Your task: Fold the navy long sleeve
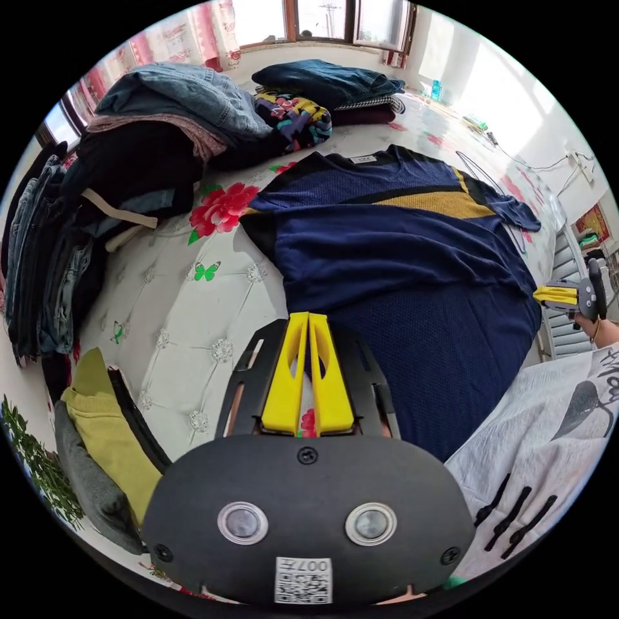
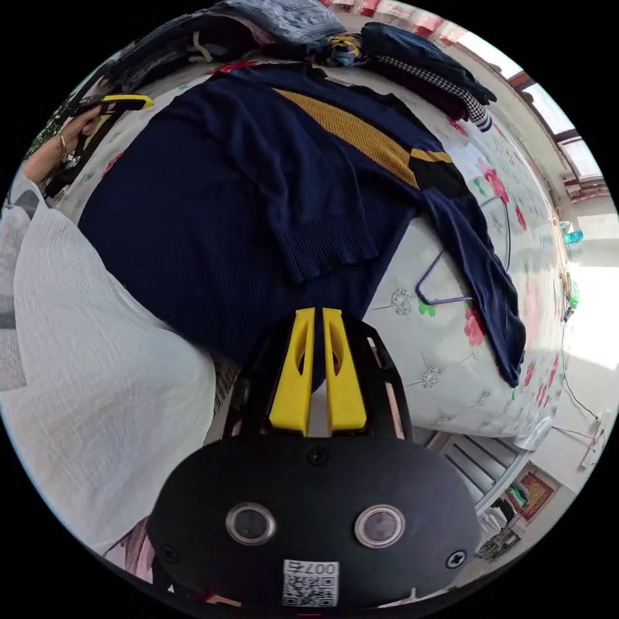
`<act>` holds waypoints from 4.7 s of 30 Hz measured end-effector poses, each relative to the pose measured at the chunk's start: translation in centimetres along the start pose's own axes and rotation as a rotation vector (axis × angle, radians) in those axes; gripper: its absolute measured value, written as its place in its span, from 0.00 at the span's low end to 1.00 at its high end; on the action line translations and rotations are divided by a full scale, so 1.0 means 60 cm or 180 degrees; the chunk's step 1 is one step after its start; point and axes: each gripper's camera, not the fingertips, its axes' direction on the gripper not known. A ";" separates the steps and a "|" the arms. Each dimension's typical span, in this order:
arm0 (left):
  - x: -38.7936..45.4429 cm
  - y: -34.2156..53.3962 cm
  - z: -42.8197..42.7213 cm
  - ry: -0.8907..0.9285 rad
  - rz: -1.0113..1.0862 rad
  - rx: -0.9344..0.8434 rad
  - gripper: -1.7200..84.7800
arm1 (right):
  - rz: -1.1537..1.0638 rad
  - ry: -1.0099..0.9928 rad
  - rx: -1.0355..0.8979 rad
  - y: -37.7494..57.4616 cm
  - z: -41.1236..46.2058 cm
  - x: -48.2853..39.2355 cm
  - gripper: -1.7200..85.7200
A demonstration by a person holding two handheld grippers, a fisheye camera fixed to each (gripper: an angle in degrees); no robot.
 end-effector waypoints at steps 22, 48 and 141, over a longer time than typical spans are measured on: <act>-0.118 0.028 0.049 0.0272 -0.0250 -0.0248 0.01 | 0.1509 -0.0920 0.0607 0.024 0.014 0.277 0.06; -0.037 0.382 -0.102 0.0867 -0.3115 -0.0024 0.01 | 0.4673 -0.2130 0.2153 0.478 0.174 0.811 0.02; -0.051 0.646 0.062 0.0989 -0.0924 -0.0696 0.02 | 0.1057 -0.1606 -0.0243 0.279 0.219 -0.017 0.02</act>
